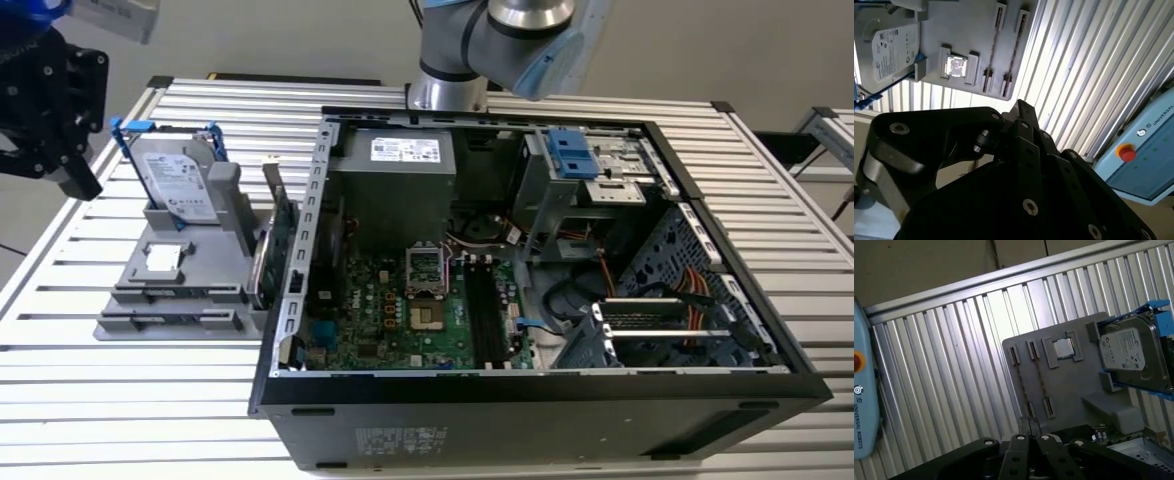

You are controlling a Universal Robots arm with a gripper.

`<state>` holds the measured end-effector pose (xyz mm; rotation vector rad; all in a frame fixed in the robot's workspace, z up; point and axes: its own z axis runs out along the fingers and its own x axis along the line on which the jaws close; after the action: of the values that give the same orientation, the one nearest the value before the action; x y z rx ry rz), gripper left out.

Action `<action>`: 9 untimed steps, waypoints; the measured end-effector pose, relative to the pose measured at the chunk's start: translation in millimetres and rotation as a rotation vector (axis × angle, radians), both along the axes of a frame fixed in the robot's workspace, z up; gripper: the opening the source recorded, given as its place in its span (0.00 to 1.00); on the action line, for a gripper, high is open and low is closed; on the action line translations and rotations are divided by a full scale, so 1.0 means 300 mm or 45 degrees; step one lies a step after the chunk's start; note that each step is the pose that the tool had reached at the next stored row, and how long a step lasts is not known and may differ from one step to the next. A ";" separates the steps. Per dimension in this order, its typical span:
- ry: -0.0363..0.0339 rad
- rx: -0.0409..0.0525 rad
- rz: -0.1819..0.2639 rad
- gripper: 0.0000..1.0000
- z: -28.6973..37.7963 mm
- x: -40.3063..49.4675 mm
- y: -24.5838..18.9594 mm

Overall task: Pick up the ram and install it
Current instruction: 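Pick up the ram and move it above insertion slot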

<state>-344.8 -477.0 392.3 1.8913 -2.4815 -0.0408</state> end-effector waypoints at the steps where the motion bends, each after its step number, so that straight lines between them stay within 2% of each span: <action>1: 0.0000 0.000 0.015 0.00 0.000 0.000 0.000; 9: -0.0031 0.000 0.150 0.00 -0.001 0.000 0.000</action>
<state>-344.8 -477.0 392.0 2.0347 -2.3658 -0.0363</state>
